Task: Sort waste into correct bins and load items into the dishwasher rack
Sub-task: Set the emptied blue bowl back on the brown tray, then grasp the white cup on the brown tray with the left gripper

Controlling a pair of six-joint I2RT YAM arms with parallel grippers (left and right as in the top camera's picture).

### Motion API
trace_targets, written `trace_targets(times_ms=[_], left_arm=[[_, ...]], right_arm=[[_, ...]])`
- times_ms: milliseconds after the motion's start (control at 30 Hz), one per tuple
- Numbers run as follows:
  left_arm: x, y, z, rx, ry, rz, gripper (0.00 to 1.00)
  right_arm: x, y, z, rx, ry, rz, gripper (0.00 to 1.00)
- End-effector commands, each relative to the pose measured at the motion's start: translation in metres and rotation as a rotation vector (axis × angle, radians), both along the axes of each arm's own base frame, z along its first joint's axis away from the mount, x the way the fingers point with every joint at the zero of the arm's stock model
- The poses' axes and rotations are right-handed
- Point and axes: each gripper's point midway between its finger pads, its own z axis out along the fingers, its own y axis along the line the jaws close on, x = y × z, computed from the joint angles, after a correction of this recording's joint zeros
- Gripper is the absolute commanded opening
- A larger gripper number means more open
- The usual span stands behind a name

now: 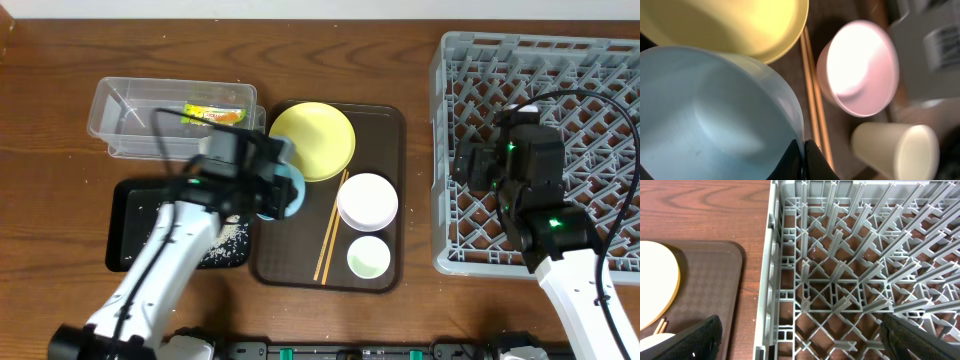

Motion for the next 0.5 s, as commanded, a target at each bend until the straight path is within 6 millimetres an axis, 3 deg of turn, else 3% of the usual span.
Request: trace_targets(times_ms=[0,200,367,467], left_arm=[[0.005,-0.001,-0.017,0.157,-0.022,0.002,0.06],[-0.006,-0.017,-0.042,0.214,0.028,-0.067,0.07],[-0.004,-0.019,-0.033,0.204,0.007,-0.068,0.48],[-0.004,-0.026,-0.011,0.159,-0.020,-0.079,0.56]], right_arm=[[0.003,-0.002,0.012,-0.009,-0.028,0.001,0.99],[0.003,-0.002,0.012,-0.009,-0.028,0.001,0.99],[0.003,-0.002,0.012,-0.010,-0.028,0.001,0.99],[0.002,-0.002,0.012,-0.010,-0.027,0.001,0.99]])
